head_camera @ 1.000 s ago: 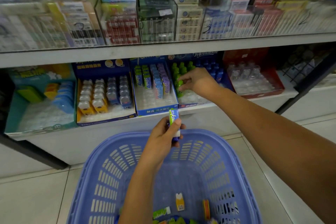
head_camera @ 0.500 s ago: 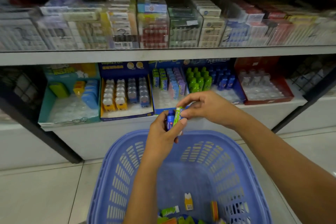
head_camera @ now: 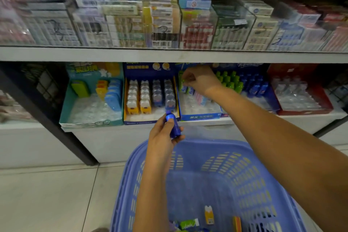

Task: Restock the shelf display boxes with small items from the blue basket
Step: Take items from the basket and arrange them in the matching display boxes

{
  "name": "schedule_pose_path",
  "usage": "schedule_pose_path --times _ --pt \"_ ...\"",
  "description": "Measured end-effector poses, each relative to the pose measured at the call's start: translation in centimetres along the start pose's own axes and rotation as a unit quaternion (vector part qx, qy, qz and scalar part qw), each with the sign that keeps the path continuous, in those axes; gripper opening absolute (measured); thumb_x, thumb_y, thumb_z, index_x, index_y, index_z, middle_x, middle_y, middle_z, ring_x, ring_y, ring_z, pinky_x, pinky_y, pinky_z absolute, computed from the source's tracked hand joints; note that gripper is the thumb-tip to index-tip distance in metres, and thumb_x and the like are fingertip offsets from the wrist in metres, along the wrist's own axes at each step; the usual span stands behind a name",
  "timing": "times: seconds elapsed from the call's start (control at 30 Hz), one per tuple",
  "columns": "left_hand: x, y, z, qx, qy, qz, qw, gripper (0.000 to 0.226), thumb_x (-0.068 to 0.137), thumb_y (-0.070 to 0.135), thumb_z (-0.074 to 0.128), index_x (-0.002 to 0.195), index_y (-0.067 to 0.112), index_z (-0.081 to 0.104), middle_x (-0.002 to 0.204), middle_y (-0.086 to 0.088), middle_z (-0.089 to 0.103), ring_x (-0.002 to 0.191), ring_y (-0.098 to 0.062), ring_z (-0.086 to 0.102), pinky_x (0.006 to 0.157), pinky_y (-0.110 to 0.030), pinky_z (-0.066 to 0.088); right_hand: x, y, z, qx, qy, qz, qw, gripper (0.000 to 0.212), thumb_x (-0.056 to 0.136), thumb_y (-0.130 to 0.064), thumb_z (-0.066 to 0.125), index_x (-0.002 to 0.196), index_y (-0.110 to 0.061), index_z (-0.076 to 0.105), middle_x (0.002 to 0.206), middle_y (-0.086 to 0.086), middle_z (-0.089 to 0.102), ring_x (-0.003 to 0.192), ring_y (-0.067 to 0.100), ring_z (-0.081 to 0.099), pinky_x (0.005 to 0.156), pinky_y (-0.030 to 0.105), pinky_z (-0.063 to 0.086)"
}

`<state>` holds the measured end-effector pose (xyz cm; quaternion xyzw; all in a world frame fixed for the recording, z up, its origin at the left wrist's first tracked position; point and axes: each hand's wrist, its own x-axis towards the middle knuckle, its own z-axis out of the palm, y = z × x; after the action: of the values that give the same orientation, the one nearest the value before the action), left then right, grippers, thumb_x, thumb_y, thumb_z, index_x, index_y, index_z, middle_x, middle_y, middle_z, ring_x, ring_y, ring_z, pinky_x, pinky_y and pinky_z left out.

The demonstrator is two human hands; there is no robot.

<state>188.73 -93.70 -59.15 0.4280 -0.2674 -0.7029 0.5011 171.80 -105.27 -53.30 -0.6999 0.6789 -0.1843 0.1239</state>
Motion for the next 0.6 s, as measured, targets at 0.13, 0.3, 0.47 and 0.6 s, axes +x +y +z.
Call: schedule_pose_path --times 0.13,0.3,0.47,0.6 --pt "0.3 -0.1 -0.5 -0.008 -0.02 0.013 1.0 0.012 0.093 0.016 0.057 0.088 0.015 0.068 0.084 -0.004 0.073 0.081 -0.016 0.071 0.063 -0.024 0.056 0.8 0.7 0.3 0.007 -0.032 0.004 0.999 0.027 0.082 -0.011 0.071 0.108 -0.007 0.066 0.111 0.01 0.068 0.102 0.022 0.062 0.084 0.022 0.045" --pt "0.4 -0.6 -0.8 -0.024 -0.039 0.018 0.999 0.011 0.092 0.013 0.058 0.097 0.013 0.068 0.085 0.0 0.075 0.089 -0.019 0.071 0.077 -0.03 0.059 0.8 1.0 1.2 0.003 0.033 -0.02 0.999 0.028 0.079 -0.012 0.073 0.105 -0.004 0.066 0.104 0.013 0.069 0.098 0.023 0.063 0.08 0.02 0.045" --pt "0.5 -0.6 -0.8 -0.015 -0.044 0.015 0.999 0.023 0.088 0.001 0.061 0.107 0.011 0.066 0.092 -0.006 0.073 0.096 -0.022 0.07 0.083 -0.032 0.058 -0.3 1.8 2.6 -0.134 0.112 -0.073 0.982 0.02 0.088 -0.018 0.061 0.105 -0.009 0.067 0.099 0.017 0.068 0.101 0.033 0.057 0.087 0.035 0.044" --pt "0.1 -0.8 -0.4 0.023 -0.037 0.021 0.999 0.023 0.082 0.006 0.069 0.1 0.021 0.068 0.092 -0.001 0.073 0.094 -0.018 0.069 0.082 -0.027 0.056 -0.4 1.4 2.5 -0.21 0.093 -0.091 0.969 0.019 0.091 -0.014 0.054 0.107 -0.01 0.063 0.1 0.017 0.065 0.102 0.036 0.053 0.079 0.036 0.041"
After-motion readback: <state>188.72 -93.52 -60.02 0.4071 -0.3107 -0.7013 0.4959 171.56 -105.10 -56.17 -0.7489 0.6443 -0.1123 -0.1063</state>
